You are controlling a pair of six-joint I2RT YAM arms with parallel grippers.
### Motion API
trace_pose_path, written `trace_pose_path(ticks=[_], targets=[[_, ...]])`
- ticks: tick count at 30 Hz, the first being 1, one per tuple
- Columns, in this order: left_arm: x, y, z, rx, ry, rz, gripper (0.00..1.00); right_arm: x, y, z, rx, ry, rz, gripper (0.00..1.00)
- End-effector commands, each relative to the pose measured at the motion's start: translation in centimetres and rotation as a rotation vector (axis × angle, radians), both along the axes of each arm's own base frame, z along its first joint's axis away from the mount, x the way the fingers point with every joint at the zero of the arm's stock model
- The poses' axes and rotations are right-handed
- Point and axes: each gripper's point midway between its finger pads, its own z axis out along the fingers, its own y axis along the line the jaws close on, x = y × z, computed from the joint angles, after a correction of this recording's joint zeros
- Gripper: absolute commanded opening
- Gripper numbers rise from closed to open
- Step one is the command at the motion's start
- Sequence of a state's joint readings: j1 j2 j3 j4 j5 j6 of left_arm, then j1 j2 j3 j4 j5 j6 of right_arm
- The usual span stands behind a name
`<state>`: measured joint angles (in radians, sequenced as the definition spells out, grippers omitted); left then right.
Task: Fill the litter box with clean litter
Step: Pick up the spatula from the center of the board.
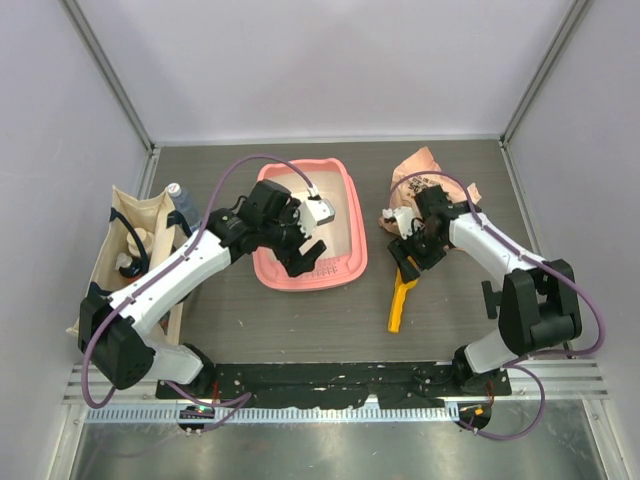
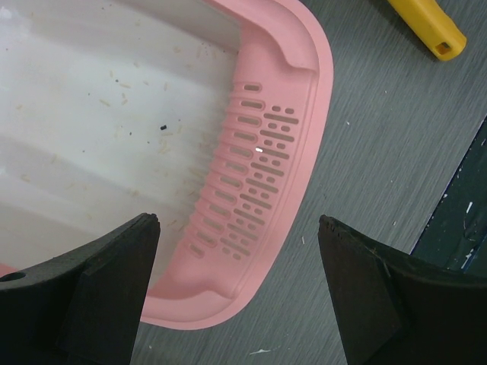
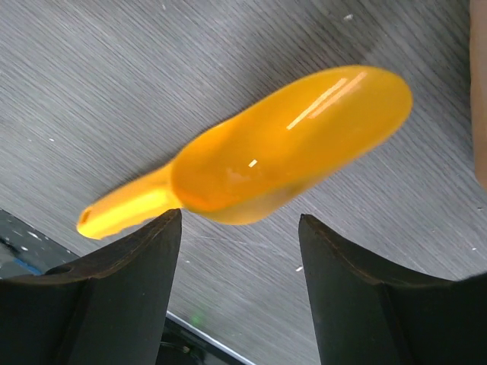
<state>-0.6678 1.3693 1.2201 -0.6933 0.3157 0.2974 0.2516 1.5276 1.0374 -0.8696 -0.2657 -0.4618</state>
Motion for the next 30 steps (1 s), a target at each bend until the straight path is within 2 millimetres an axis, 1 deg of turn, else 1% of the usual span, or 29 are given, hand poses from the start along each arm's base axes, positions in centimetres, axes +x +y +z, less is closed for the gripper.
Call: trace_pose_path(ticks=[1, 3, 4, 5, 7, 9, 10, 11, 13, 14, 16, 17, 18, 19, 22, 23, 24, 25, 26, 27, 28, 30], targets=[[-0.5, 0.5, 0.6, 0.005, -0.025, -0.015, 0.89, 0.2, 0.8, 0.4, 0.009, -0.01, -0.164, 0.69], [-0.5, 0.4, 0.6, 0.006, -0.022, -0.014, 0.89, 0.7, 1.2, 0.5, 0.032, -0.003, -0.224, 0.71], [-0.4, 0.5, 0.5, 0.01, -0.022, -0.015, 0.9, 0.9, 1.5, -0.1, 0.03, 0.019, -0.241, 0.71], [-0.4, 0.5, 0.5, 0.015, -0.022, -0.015, 0.89, 1.7, 1.5, 0.1, 0.029, 0.013, -0.262, 0.72], [-0.4, 0.6, 0.5, 0.018, -0.02, -0.012, 0.89, 2.4, 1.3, -0.5, -0.003, 0.03, -0.298, 0.71], [-0.3, 0.6, 0.7, 0.017, -0.027, -0.013, 0.89, 3.4, 0.9, -0.6, -0.026, 0.017, -0.315, 0.7], [-0.3, 0.6, 0.6, 0.021, -0.027, -0.014, 0.89, 3.7, 0.8, -0.6, -0.03, 0.012, -0.315, 0.69], [-0.3, 0.7, 0.6, 0.024, -0.028, -0.013, 0.9, 4.1, 0.8, -0.5, -0.034, 0.003, -0.317, 0.66], [-0.2, 0.7, 0.7, 0.026, -0.032, -0.012, 0.9, 4.4, 0.8, -0.4, -0.039, -0.002, -0.322, 0.61], [-0.2, 0.7, 0.6, 0.026, -0.03, -0.012, 0.9, 4.6, 0.8, -0.2, -0.035, -0.009, -0.32, 0.56], [-0.2, 0.7, 0.7, 0.026, -0.032, -0.012, 0.9, 4.6, 0.8, 0.2, -0.033, -0.022, -0.318, 0.52], [-0.2, 0.6, 0.9, 0.021, -0.032, -0.015, 0.9, 4.3, 0.7, 0.2, -0.037, -0.015, -0.312, 0.47], [-0.3, 0.5, 0.9, 0.019, -0.028, -0.017, 0.9, 4.2, 0.6, 0.5, -0.038, -0.022, -0.31, 0.43], [-0.3, 0.4, 1.0, 0.015, -0.03, -0.02, 0.9, 3.7, 0.4, 0.3, -0.048, -0.014, -0.301, 0.4], [0.0, 0.1, 1.1, 0.008, -0.033, -0.027, 0.9, 2.7, -0.1, 0.3, -0.062, -0.006, -0.282, 0.28], [0.2, -0.1, 1.4, 0.002, -0.038, -0.028, 0.9, 2.4, -0.2, 0.3, -0.063, -0.004, -0.262, 0.21], [0.2, -0.4, 1.3, -0.002, -0.031, -0.037, 0.9, 2.2, -0.2, 0.4, -0.062, -0.004, -0.249, 0.17], [0.3, -0.6, 1.5, -0.013, -0.035, -0.037, 0.9, 1.9, -0.4, 0.5, -0.065, -0.008, -0.239, 0.11], [0.4, -1.0, 1.9, -0.028, -0.035, -0.042, 0.9, 1.8, -0.5, 0.6, -0.068, -0.016, -0.218, 0.08], [0.3, -1.4, 2.1, -0.043, -0.021, -0.05, 0.9, 1.7, -0.4, 0.9, -0.06, -0.02, -0.199, 0.05], [0.4, -1.9, 2.7, -0.068, -0.024, -0.049, 0.9, 1.5, -0.4, 1.9, -0.052, -0.037, -0.188, 0.01], [0.3, -2.8, 3.6, -0.1, -0.026, -0.062, 0.89, 1.5, 0.0, 3.5, -0.016, -0.077, -0.146, 0.01]])
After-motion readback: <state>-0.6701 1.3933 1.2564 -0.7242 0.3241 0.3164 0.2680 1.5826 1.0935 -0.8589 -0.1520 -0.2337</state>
